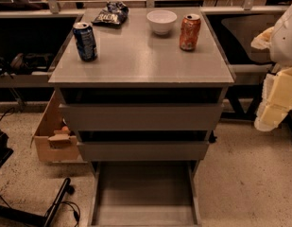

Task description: Place coke can into bottom drawer

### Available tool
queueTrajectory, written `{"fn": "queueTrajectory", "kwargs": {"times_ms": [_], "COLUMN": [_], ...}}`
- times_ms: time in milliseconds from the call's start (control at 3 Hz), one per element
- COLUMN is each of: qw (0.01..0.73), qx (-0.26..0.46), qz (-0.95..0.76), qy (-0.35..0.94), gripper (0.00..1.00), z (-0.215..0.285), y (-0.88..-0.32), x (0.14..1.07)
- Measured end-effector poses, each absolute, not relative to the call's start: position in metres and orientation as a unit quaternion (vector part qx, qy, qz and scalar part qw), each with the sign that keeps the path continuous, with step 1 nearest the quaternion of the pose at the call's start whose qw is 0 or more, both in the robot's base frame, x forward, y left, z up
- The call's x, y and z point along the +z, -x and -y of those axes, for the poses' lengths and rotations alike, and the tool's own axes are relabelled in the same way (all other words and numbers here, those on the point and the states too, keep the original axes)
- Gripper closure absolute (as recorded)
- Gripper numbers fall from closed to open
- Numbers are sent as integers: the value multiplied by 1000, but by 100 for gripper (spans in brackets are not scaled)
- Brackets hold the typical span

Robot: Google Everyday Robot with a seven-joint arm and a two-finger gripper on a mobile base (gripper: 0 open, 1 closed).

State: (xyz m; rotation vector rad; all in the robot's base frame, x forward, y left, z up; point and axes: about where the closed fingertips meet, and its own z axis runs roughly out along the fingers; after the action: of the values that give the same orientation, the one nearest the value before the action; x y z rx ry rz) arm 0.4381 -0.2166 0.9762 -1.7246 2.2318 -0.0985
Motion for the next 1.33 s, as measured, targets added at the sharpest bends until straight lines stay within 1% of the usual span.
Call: {"fn": "queueTrajectory", "kwargs": {"times_ms": [333, 667, 1000, 1333], "qw": [159, 201, 301, 418], "qx": [-34, -25, 18, 68], "qz": [-781, -784, -791, -774], "qy": [603, 587, 532, 470], "gripper": [0, 0, 0, 0], "z": [217, 222, 243, 263], "y": [-438, -458, -516, -576], "x": [976, 972, 965, 958]}}
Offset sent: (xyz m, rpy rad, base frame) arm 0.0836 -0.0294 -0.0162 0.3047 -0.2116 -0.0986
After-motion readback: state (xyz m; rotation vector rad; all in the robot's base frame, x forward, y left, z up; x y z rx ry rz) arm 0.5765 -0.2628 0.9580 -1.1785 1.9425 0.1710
